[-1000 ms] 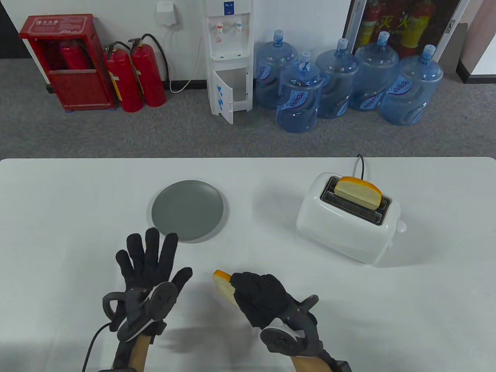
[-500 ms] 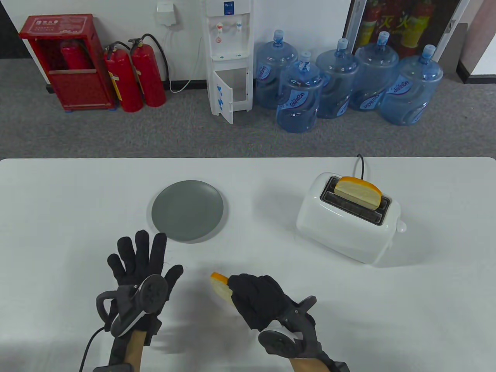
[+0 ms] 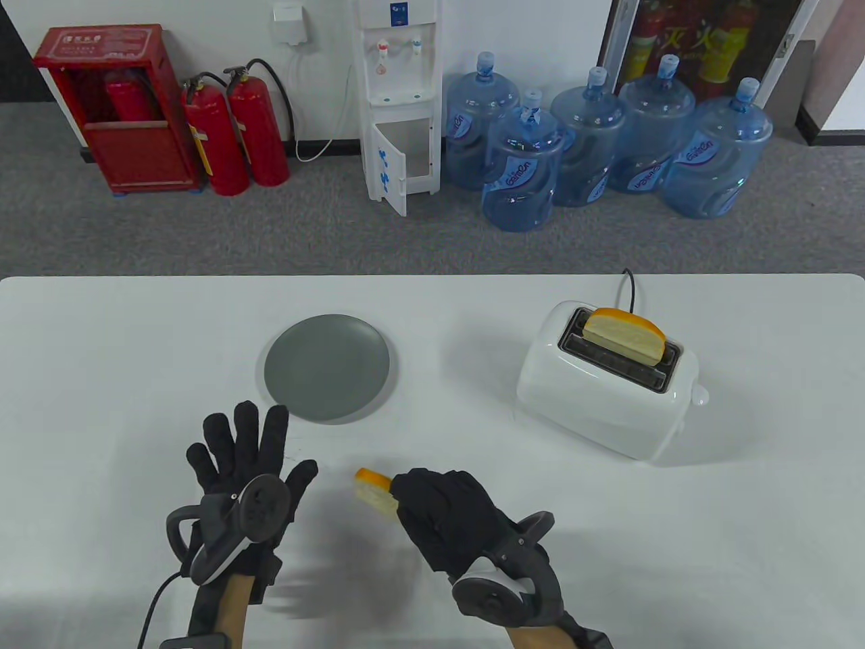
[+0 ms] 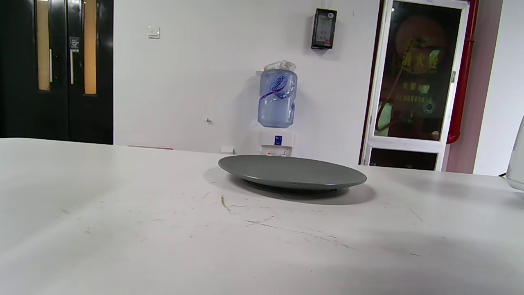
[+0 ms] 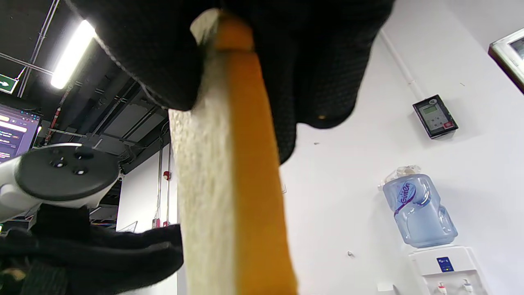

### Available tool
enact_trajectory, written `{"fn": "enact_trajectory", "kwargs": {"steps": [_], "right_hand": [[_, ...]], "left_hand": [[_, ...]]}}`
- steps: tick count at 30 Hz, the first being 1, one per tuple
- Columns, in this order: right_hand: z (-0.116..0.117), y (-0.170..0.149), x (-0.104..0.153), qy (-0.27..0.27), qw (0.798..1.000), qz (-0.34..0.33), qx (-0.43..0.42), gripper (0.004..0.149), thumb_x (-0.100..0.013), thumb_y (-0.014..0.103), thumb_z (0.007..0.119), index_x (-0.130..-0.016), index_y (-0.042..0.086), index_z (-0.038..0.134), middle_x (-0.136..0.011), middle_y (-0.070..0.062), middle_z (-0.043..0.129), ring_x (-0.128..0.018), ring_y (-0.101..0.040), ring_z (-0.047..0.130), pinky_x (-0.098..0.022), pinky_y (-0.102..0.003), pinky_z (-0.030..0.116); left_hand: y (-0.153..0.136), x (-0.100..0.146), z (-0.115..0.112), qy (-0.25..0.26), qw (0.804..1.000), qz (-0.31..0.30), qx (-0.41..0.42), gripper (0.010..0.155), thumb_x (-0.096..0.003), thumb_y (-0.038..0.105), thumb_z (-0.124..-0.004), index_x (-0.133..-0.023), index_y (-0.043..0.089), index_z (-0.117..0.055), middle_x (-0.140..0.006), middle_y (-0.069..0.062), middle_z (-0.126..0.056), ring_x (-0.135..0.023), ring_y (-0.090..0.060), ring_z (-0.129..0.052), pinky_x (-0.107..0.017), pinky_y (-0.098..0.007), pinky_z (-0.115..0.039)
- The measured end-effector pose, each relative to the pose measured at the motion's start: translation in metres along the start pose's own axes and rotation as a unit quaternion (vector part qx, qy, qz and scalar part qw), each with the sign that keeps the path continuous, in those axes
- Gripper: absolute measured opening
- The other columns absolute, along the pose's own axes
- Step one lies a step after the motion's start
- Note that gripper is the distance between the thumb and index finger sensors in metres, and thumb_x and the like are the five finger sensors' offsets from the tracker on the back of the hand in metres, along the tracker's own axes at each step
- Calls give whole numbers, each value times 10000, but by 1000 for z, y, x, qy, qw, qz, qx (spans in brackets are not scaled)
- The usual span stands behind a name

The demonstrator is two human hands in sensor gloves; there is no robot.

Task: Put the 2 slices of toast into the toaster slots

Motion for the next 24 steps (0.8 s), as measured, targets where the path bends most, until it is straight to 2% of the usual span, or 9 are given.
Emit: {"fn": "enact_trajectory", "kwargs": {"steps": [5,13,19,24], "right_hand": [[-25,-12,-22,-18,999,30,-17,488,-620,373,855,-1054,370,630,-957,67,856,-695,-92,1064,-655,-411,894],[-86,-45,-57,-76,994,79,-7,487,-623,369,854,-1054,385,629,-970,79,852,-725,-105,1054,-675,-424,880],[-127,-67,-73,-102,988,111,-9,483,-630,364,847,-1056,403,625,-987,92,841,-753,-108,1044,-698,-430,865],[-157,-85,-85,-109,983,144,-29,484,-640,325,823,-1065,430,615,-1029,119,816,-839,-145,1001,-745,-458,819]], "left_hand": [[-2,0,0,-4,1000,3,9,775,-540,697,-465,-1202,379,-218,-1275,-93,-175,-1137,-492,-138,-789,-658,-257],[-6,0,0,-8,1000,10,11,773,-540,696,-465,-1202,377,-222,-1275,-91,-172,-1136,-495,-137,-791,-657,-261],[-4,0,0,-12,1000,10,6,771,-541,695,-465,-1201,378,-223,-1274,-95,-171,-1136,-495,-138,-792,-657,-262],[-4,0,-1,-15,1000,6,5,772,-541,693,-464,-1201,381,-216,-1274,-93,-168,-1136,-495,-138,-794,-656,-264]]}}
Point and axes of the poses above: the tracker on the back of each hand, its own y axis roughly to the thumb side, its own x axis roughly from the fingertips to the wrist, z = x × y, the point moved 1 cm from there along -x, roughly from the wrist to the fingertips
